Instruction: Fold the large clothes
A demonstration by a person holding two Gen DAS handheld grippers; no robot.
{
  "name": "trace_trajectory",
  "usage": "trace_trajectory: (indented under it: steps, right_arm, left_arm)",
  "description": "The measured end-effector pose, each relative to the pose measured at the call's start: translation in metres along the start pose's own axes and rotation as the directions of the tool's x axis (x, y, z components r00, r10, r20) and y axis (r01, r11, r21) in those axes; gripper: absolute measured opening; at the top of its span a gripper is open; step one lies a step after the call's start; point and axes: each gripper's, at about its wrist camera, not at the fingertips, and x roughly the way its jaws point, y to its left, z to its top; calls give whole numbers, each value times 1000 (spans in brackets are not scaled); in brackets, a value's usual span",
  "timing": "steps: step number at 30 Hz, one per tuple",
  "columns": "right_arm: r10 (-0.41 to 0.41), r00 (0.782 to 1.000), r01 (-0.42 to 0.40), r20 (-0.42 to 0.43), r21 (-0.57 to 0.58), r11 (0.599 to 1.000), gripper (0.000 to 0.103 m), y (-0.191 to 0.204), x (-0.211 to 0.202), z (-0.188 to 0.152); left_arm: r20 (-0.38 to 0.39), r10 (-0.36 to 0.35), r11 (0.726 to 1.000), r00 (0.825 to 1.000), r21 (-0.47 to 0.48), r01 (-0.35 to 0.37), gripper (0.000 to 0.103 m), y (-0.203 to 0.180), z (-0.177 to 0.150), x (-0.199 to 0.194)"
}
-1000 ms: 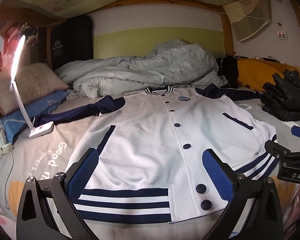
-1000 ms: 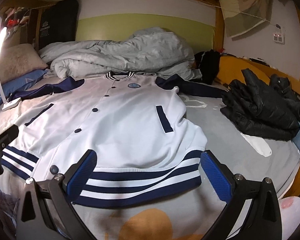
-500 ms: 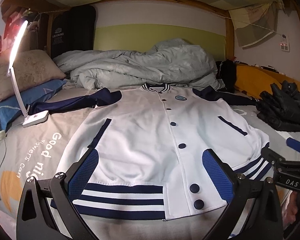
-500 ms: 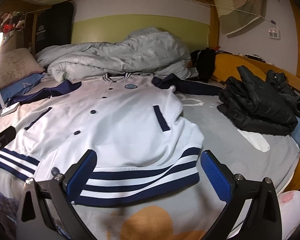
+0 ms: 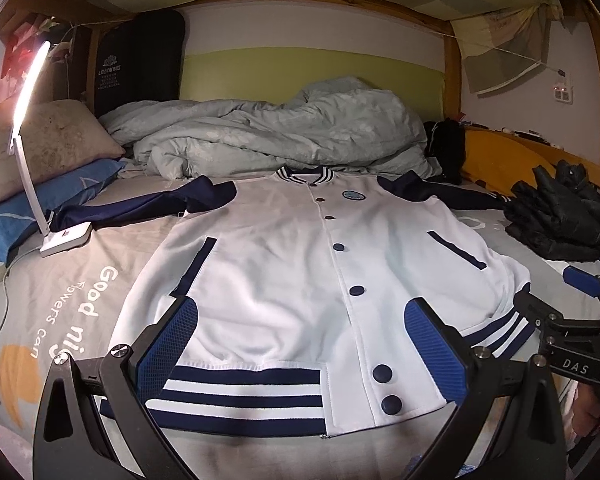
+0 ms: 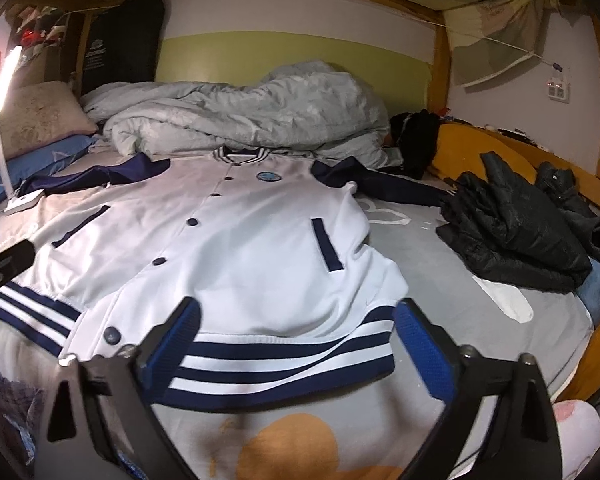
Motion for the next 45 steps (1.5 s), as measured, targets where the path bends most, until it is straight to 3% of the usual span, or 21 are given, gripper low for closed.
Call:
trace_trajectory:
  steps: [8, 16, 23, 28, 33, 38, 40, 45]
  right_arm:
    - [24, 1000, -24, -11, -15, 1000, 94, 3, 1, -2]
    - [29, 999, -30, -33, -43, 999, 94, 9, 5, -4]
    - [73, 996, -80, -53, -139, 987, 94, 24, 3, -11]
    - [104, 991, -120, -79, -249, 961, 98, 41, 2, -21]
    - [130, 985, -165, -114, -392, 905, 101, 64, 1, -39]
    - [86, 974, -177, -209, -465, 867, 101, 79, 20, -58]
    - [36, 973, -141, -227, -466, 873, 103, 76, 31, -62]
    - [31, 965, -122, -259, -340, 932, 103, 53, 45, -50]
  left_arm:
    - [-3, 1, 1000, 1000, 0, -1, 103, 3, 0, 0]
    - [32, 27, 997, 999, 67, -29, 103, -1, 0, -4]
    - [10, 18, 999, 1000, 29, -18, 103, 6, 1, -1]
    - [-11, 22, 1000, 1000, 11, -22, 103, 12, -2, 1]
    - [-27, 41, 999, 999, -3, -42, 103, 18, -4, 4]
    - [-21, 65, 998, 998, 14, -64, 103, 18, -4, 4]
    - [-26, 61, 998, 998, 26, -60, 103, 17, -5, 4]
    - [-75, 62, 997, 995, 51, -58, 103, 13, -10, 14]
